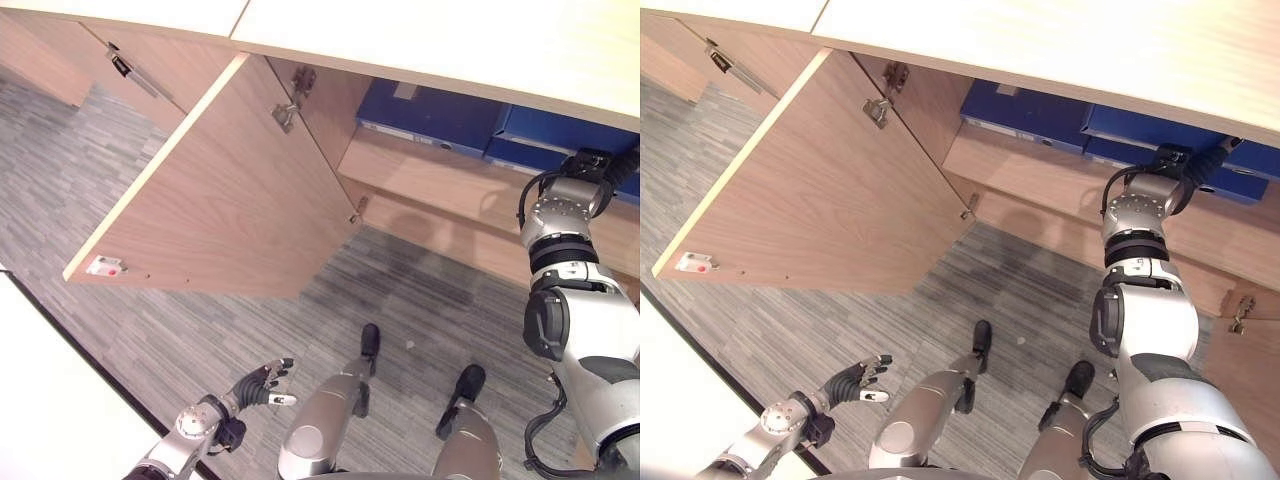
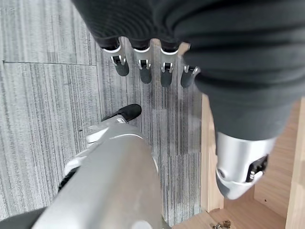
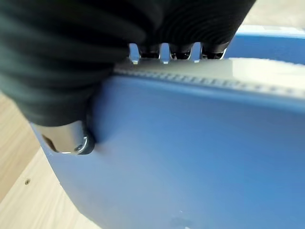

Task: Put the empty folder in the office cabinet

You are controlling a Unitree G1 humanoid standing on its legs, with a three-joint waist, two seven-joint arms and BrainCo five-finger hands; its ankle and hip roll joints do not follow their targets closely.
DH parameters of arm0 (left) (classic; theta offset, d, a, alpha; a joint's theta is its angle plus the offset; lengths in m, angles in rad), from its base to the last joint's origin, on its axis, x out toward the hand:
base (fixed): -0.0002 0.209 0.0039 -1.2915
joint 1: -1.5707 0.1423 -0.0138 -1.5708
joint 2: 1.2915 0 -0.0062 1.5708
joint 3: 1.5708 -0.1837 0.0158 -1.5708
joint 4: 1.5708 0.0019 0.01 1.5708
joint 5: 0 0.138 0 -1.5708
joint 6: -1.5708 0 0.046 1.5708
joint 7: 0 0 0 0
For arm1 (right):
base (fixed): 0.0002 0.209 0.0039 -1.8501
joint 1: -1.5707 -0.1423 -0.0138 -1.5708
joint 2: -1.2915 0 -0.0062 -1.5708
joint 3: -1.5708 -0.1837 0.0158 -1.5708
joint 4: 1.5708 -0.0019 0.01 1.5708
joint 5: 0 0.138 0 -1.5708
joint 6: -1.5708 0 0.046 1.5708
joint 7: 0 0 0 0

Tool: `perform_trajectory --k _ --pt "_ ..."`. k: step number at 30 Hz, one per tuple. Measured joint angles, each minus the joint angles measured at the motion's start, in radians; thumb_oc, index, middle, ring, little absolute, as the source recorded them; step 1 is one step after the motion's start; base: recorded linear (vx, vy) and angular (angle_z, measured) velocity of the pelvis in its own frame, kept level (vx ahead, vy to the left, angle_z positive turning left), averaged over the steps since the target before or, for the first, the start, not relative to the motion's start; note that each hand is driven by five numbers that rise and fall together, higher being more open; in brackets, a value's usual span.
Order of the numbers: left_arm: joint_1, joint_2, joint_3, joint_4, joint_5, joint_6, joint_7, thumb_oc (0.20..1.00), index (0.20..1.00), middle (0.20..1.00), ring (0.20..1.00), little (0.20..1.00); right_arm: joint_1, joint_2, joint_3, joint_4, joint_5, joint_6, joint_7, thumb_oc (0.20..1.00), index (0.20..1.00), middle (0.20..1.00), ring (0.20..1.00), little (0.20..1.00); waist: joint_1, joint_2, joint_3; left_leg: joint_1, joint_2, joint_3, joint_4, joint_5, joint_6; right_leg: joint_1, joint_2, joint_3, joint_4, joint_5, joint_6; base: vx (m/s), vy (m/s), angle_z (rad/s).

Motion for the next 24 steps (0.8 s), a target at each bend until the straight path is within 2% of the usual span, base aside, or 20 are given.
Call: perform_trajectory --k 2,4,6,7,8,9,10,11,12,13,14,15,16,17,18,20,21,22,24 --pt "0.000 0.013 -0.029 -0.032 -0.001 0.012 -0.003 1.000 1.000 1.000 1.000 1.000 -0.007 -0.015 0.033 0.000 -0.001 0.013 0.001 0.200 0.200 0.200 0.200 0.200 0.000 0.015 0.003 -0.035 0.003 -0.007 0.027 -0.002 -0.003 -0.055 -0.008 0.003 0.075 -0.037 -0.008 0.01 -0.130 0.12" --pt "0.003 0.064 -0.033 -0.098 -0.023 0.017 -0.011 1.000 1.000 1.000 1.000 1.000 -0.041 -0.033 0.057 0.057 -0.001 0.019 0.000 0.200 0.200 0.200 0.200 0.200 0.007 0.014 0.008 -0.106 0.006 -0.023 0.100 -0.020 -0.013 -0.129 -0.019 0.001 0.177 -0.083 -0.026 0.01 -0.109 0.21" --pt "-0.001 0.095 -0.020 -0.115 -0.058 0.018 -0.011 1.000 1.000 1.000 1.000 1.000 -0.081 -0.062 0.061 0.075 -0.001 0.026 0.000 0.200 0.200 0.200 0.200 0.200 0.009 0.017 0.055 -0.164 0.020 -0.047 0.180 -0.042 -0.027 -0.174 -0.019 -0.004 0.256 -0.117 -0.053 0.04 -0.111 0.20" --pt "-0.007 0.101 -0.029 -0.115 -0.060 0.025 -0.007 1.000 1.000 1.000 1.000 1.000 -0.086 -0.073 0.066 0.076 -0.001 0.029 -0.004 0.200 0.200 0.200 0.200 0.200 0.009 0.009 0.063 -0.191 0.020 -0.054 0.210 -0.066 -0.033 -0.201 -0.021 -0.005 0.299 -0.143 -0.054 0.00 -0.138 0.26" --pt "-0.011 0.107 -0.031 -0.103 -0.064 0.014 -0.008 1.000 1.000 1.000 1.000 1.000 -0.112 -0.095 0.065 0.080 0.000 0.036 -0.016 0.200 0.200 0.200 0.200 0.200 0.018 -0.002 0.084 -0.246 0.023 -0.073 0.277 -0.067 -0.038 -0.245 -0.018 -0.007 0.367 -0.159 -0.078 -0.10 -0.136 0.41" --pt "0.000 0.109 -0.009 -0.079 -0.069 0.005 -0.005 1.000 1.000 1.000 1.000 1.000 -0.176 -0.186 0.075 0.121 -0.001 0.040 -0.018 0.200 0.200 0.200 0.200 0.200 0.039 0.007 0.121 -0.290 0.027 -0.091 0.304 -0.066 -0.041 -0.282 -0.029 -0.028 0.409 -0.178 -0.102 0.00 -0.143 0.42" --pt "0.041 0.116 0.010 -0.052 -0.064 0.011 0.002 1.000 1.000 1.000 1.000 1.000 -0.183 -0.239 0.079 0.154 0.000 0.042 -0.024 0.200 0.200 0.200 0.200 0.200 0.064 0.004 0.123 -0.309 0.027 -0.102 0.316 -0.068 -0.043 -0.299 -0.034 -0.035 0.438 -0.191 -0.111 0.10 -0.116 0.44" --pt "0.097 0.155 0.012 -0.067 -0.049 0.007 0.006 1.000 1.000 1.000 1.000 1.000 -0.183 -0.305 0.132 0.202 0.000 0.049 -0.036 0.200 0.200 0.200 0.200 0.200 0.082 0.001 0.125 -0.317 0.017 -0.108 0.330 -0.071 -0.045 -0.313 -0.049 -0.035 0.471 -0.215 -0.112 0.13 -0.047 0.32" --pt "0.183 0.181 0.010 0.053 -0.013 -0.008 0.004 1.000 1.000 1.000 1.000 1.000 -0.188 -0.338 0.210 0.230 -0.012 0.058 -0.036 0.200 0.200 0.200 0.200 0.200 0.080 -0.002 0.127 -0.343 0.010 -0.127 0.367 -0.099 -0.051 -0.327 -0.054 -0.035 0.494 -0.252 -0.112 0.16 -0.003 0.21" --pt "0.165 0.163 -0.009 0.200 0.034 0.003 0.006 1.000 1.000 1.000 1.000 1.000 -0.185 -0.324 0.213 0.229 -0.013 0.061 -0.038 0.200 0.200 0.200 0.200 0.200 0.062 -0.006 0.130 -0.343 0.015 -0.130 0.378 -0.109 -0.056 -0.327 -0.053 -0.029 0.498 -0.255 -0.110 0.07 0.014 0.05" --pt "0.111 0.118 -0.054 0.302 0.065 0.054 0.021 1.000 1.000 1.000 1.000 1.000 -0.188 -0.281 0.213 0.199 -0.010 0.054 -0.039 0.200 0.200 0.200 0.200 0.200 0.042 -0.004 0.128 -0.342 0.015 -0.118 0.377 -0.111 -0.056 -0.331 -0.055 -0.024 0.499 -0.254 -0.108 0.10 -0.015 -0.09" --pt "0.046 0.158 -0.128 0.207 0.133 0.067 0.047 1.000 1.000 1.000 1.000 1.000 -0.185 -0.251 0.183 0.157 -0.010 0.043 -0.035 0.200 0.200 0.200 0.200 0.200 0.030 0.000 0.126 -0.342 0.014 -0.106 0.375 -0.109 -0.058 -0.338 -0.058 -0.014 0.499 -0.240 -0.106 0.07 -0.004 -0.08" --pt "0.000 0.221 -0.161 0.052 0.192 0.036 0.068 1.000 1.000 1.000 1.000 1.000 -0.181 -0.225 0.155 0.137 -0.010 0.043 -0.033 0.200 0.200 0.200 0.200 0.200 0.037 0.003 0.124 -0.344 0.012 -0.106 0.371 -0.107 -0.058 -0.339 -0.055 -0.017 0.503 -0.238 -0.110 0.06 -0.013 -0.02" --pt "-0.116 0.253 -0.162 -0.060 0.225 -0.053 0.126 1.000 1.000 1.000 1.000 1.000 -0.184 -0.172 0.118 0.104 0.000 0.016 -0.045 0.200 0.200 0.200 0.200 0.200 0.029 0.003 0.123 -0.344 0.009 -0.107 0.363 -0.106 -0.059 -0.335 -0.054 -0.019 0.505 -0.238 -0.108 0.05 -0.008 -0.03" --pt "-0.221 0.175 -0.083 -0.048 0.229 -0.114 0.178 1.000 1.000 1.000 1.000 1.000 -0.188 -0.107 0.084 0.063 0.002 0.001 -0.052 0.200 0.200 0.200 0.200 0.200 0.014 0.004 0.123 -0.336 0.012 -0.108 0.352 -0.100 -0.064 -0.330 -0.055 -0.017 0.490 -0.231 -0.106 0.04 -0.010 -0.04" --pt "-0.274 0.115 -0.067 -0.010 0.253 -0.153 0.211 1.000 1.000 1.000 1.000 1.000 -0.217 -0.087 0.087 0.060 0.001 -0.018 -0.064 0.200 0.200 0.200 0.200 0.200 0.001 0.004 0.122 -0.328 0.010 -0.106 0.332 -0.096 -0.063 -0.324 -0.054 -0.017 0.477 -0.227 -0.101 -0.04 0.005 -0.02" --pt "-0.280 0.092 -0.071 0.031 0.271 -0.155 0.221 1.000 1.000 1.000 1.000 1.000 -0.234 -0.080 0.094 0.061 0.002 -0.026 -0.073 0.200 0.200 0.200 0.200 0.200 -0.009 0.004 0.122 -0.323 0.009 -0.102 0.328 -0.085 -0.061 -0.322 -0.055 -0.018 0.473 -0.220 -0.103 0.00 -0.014 0.05" --pt "-0.271 0.076 -0.115 0.109 0.319 -0.150 0.224 1.000 1.000 1.000 1.000 1.000 -0.251 -0.089 0.099 0.061 0.001 -0.058 -0.077 0.200 0.200 0.200 0.200 0.200 -0.009 0.004 0.122 -0.321 0.009 -0.103 0.322 -0.085 -0.061 -0.320 -0.055 -0.017 0.469 -0.216 -0.106 -0.04 -0.013 0.04" --pt "-0.238 0.001 -0.137 0.251 0.344 -0.126 0.239 1.000 1.000 1.000 1.000 1.000 -0.262 -0.097 0.097 0.063 0.003 -0.083 -0.096 0.200 0.200 0.200 0.200 0.200 -0.010 0.003 0.122 -0.306 0.008 -0.105 0.309 -0.087 -0.058 -0.304 -0.054 -0.024 0.462 -0.223 -0.106 0.02 -0.038 0.08"
